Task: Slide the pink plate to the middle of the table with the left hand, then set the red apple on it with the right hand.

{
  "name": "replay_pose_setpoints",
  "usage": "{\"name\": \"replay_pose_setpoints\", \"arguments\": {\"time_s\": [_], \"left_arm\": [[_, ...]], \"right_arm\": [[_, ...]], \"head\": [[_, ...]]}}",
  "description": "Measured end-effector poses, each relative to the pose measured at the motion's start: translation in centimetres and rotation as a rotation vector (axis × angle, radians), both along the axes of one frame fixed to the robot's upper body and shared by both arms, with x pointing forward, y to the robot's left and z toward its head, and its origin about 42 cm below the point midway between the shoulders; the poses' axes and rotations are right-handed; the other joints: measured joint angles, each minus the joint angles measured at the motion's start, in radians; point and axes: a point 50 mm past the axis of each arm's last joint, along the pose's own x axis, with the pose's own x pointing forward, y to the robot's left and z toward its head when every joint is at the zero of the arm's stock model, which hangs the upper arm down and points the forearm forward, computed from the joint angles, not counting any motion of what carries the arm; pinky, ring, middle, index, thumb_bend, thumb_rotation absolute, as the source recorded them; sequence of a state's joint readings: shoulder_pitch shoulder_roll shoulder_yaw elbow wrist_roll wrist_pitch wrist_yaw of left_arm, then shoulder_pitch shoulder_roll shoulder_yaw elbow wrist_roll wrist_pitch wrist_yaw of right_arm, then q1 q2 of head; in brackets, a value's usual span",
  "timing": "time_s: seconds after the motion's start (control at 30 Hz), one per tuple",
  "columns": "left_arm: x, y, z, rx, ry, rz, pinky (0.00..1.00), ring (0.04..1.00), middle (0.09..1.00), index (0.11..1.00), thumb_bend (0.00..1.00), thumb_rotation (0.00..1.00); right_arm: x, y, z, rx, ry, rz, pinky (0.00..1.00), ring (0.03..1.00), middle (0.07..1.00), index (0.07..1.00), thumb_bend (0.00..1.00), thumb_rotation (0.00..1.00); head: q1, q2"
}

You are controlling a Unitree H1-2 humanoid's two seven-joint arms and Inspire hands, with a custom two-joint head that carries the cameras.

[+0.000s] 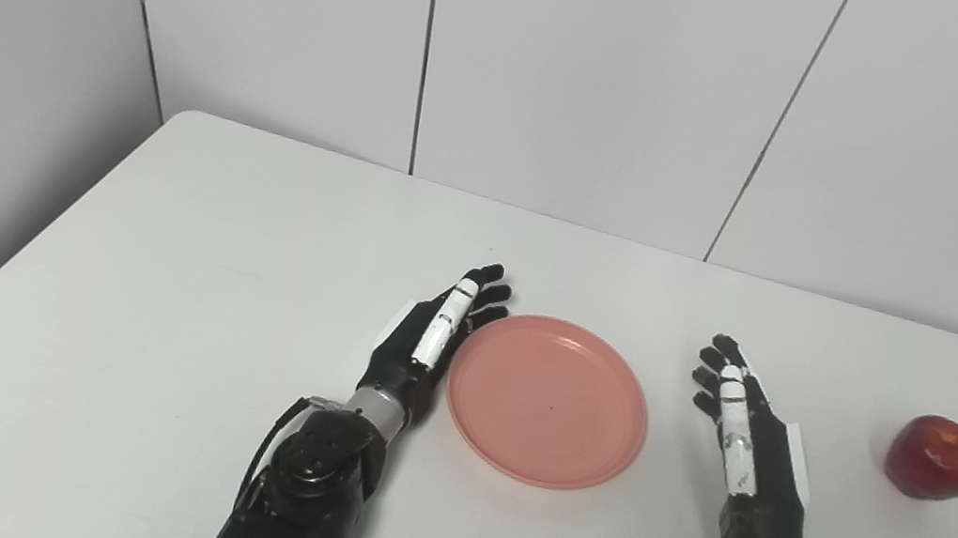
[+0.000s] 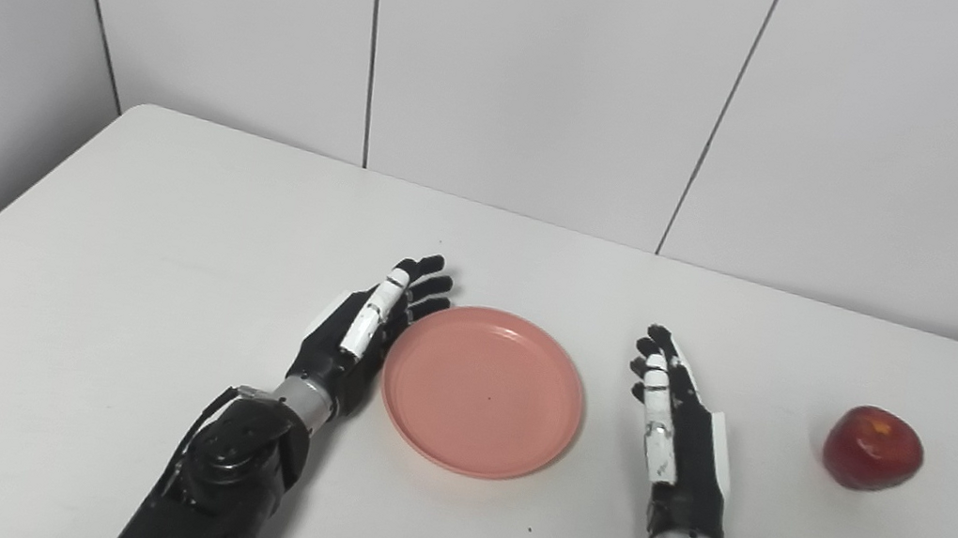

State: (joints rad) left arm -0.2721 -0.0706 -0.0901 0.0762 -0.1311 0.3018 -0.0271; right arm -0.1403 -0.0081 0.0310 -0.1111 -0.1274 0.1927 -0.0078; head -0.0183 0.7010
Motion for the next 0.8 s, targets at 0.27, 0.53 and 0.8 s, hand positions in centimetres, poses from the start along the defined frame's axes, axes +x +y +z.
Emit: {"name": "replay_pose_setpoints", "arguments": {"time_s": [0.27,0.53,0.8], "left_arm": [[-0.1,0.0,0.0,-0.003,0.001,-0.002,0.90,0.898,0.901,0.885,0.37,1.00],[-0.2,0.3,0.0,-0.029,0.014,0.009,0.89,0.893,0.897,0.879,0.38,1.00],[-0.2,0.9,-0.1,-0.056,0.019,0.018,0.89,0.882,0.889,0.872,0.39,1.00]], "right_arm": [[0.1,0.4,0.4,-0.007,-0.009,-0.009,0.83,0.848,0.864,0.867,0.25,1.00],[0.3,0.4,0.4,-0.012,0.013,-0.017,0.83,0.844,0.865,0.867,0.28,1.00],[0.7,0.1,1.2,-0.048,0.006,-0.032,0.84,0.851,0.866,0.867,0.30,1.00]], "head": [[-0.042,0.008],[-0.104,0.011],[-0.178,0.003]]}}
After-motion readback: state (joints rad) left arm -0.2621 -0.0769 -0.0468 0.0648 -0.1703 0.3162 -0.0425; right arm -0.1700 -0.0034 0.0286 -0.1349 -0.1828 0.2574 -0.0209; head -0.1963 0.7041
